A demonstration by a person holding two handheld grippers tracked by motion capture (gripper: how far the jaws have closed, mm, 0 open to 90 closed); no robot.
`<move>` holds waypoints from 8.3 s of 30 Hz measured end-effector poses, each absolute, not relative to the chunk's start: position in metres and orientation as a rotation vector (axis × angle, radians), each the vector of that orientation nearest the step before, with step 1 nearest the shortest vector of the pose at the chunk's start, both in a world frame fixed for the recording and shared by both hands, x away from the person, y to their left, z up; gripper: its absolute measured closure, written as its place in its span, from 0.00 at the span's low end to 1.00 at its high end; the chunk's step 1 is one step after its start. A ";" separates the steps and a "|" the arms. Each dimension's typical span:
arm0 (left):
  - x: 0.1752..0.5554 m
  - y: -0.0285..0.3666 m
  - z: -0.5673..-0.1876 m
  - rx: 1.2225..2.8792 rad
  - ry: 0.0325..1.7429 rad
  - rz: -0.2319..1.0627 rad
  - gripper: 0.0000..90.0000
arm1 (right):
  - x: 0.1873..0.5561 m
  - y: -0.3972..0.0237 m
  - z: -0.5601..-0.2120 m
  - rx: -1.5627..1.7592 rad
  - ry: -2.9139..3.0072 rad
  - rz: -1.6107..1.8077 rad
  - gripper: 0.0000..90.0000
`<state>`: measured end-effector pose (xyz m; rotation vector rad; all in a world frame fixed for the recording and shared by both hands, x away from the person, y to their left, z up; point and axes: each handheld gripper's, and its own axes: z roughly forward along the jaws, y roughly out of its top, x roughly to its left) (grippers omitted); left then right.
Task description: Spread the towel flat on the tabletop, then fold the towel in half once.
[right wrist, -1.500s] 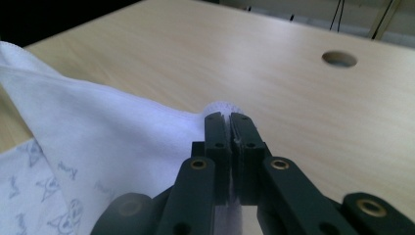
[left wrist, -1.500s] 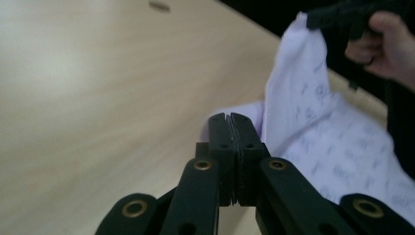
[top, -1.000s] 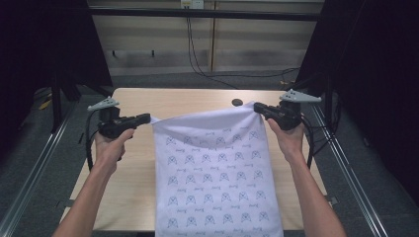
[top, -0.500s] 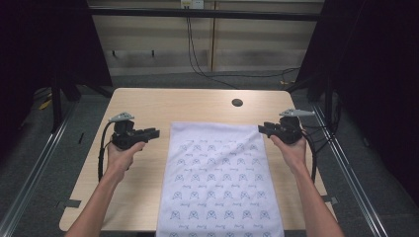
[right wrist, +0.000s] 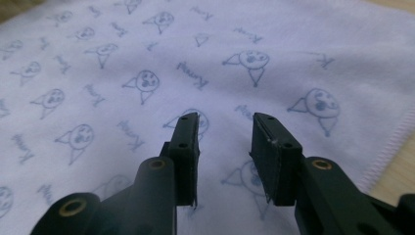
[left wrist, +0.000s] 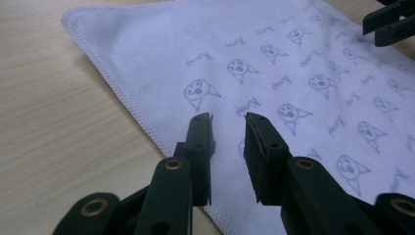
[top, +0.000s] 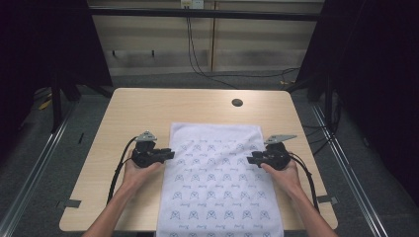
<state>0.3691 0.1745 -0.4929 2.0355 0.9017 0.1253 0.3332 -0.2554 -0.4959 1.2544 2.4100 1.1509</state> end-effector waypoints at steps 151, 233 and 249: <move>0.297 0.196 -0.503 2.107 0.894 0.018 0.97 | 0.247 -0.261 -0.496 1.232 2.547 1.107 0.96; 0.227 0.224 -0.472 2.098 0.635 0.022 0.92 | 0.189 -0.267 -0.471 1.012 2.643 1.328 0.80; 0.210 0.245 -0.462 2.028 0.642 0.028 0.77 | 0.151 -0.281 -0.457 1.012 2.604 1.414 0.64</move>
